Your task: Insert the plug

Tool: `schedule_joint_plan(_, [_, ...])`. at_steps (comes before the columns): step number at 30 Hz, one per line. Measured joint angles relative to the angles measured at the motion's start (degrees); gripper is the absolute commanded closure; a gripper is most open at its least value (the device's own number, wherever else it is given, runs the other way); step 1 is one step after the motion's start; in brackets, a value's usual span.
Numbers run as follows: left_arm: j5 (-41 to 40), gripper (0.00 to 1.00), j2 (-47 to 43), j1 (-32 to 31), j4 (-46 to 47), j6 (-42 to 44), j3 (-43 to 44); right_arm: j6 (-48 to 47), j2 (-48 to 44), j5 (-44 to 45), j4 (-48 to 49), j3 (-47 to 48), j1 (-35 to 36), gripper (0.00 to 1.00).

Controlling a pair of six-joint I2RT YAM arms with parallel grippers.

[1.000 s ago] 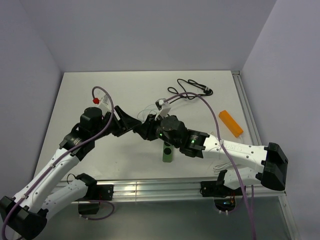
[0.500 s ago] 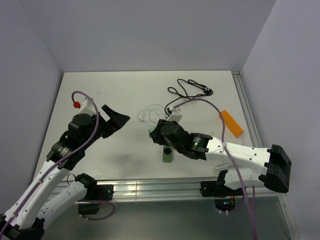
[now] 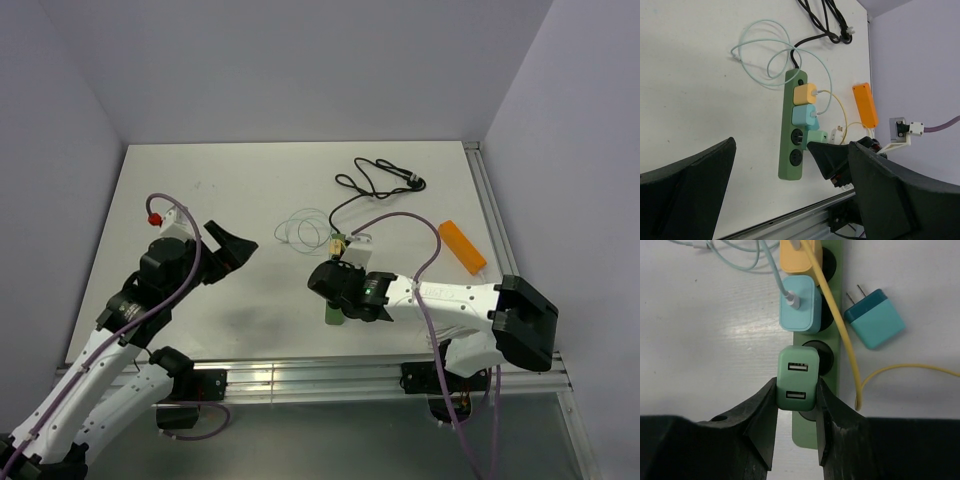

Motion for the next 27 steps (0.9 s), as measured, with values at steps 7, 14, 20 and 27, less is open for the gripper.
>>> schedule_joint_plan(7, [1.0,0.01,0.0,0.0,0.9,0.2,-1.6,-1.2,0.5,2.4,1.1,-1.2,-0.1,1.00])
schedule_joint_plan(14, [1.8,0.00,0.7,0.0,1.2,0.2,-1.7,-2.4,1.6,2.3,2.5,-1.7,-0.4,1.00])
schedule_joint_plan(20, [2.0,0.00,0.6,0.0,1.8,0.2,-1.7,-3.0,2.9,2.3,4.0,-1.7,-0.5,1.00])
schedule_joint_plan(27, [2.0,0.01,0.6,0.0,2.0,0.3,-1.7,-3.8,4.1,2.2,3.6,-0.7,-0.6,1.00])
